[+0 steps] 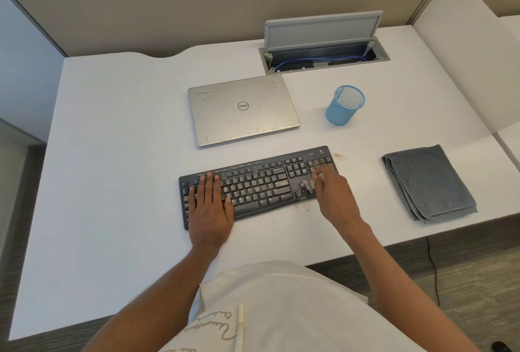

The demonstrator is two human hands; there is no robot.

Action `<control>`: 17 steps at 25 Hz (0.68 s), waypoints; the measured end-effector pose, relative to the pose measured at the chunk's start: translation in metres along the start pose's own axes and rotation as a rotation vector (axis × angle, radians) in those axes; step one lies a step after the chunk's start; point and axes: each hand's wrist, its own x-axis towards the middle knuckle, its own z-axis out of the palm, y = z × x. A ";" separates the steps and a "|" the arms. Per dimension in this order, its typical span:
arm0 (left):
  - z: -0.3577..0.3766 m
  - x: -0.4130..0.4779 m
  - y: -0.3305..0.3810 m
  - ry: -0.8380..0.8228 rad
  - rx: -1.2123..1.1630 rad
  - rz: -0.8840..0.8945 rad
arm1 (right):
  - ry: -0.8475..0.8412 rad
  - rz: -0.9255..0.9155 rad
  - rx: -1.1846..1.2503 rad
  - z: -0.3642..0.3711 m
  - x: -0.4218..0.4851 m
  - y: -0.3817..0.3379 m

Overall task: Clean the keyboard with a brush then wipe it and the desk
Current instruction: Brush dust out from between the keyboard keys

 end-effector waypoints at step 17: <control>0.001 0.000 0.000 0.012 -0.009 0.003 | -0.064 -0.001 -0.073 0.006 -0.015 -0.001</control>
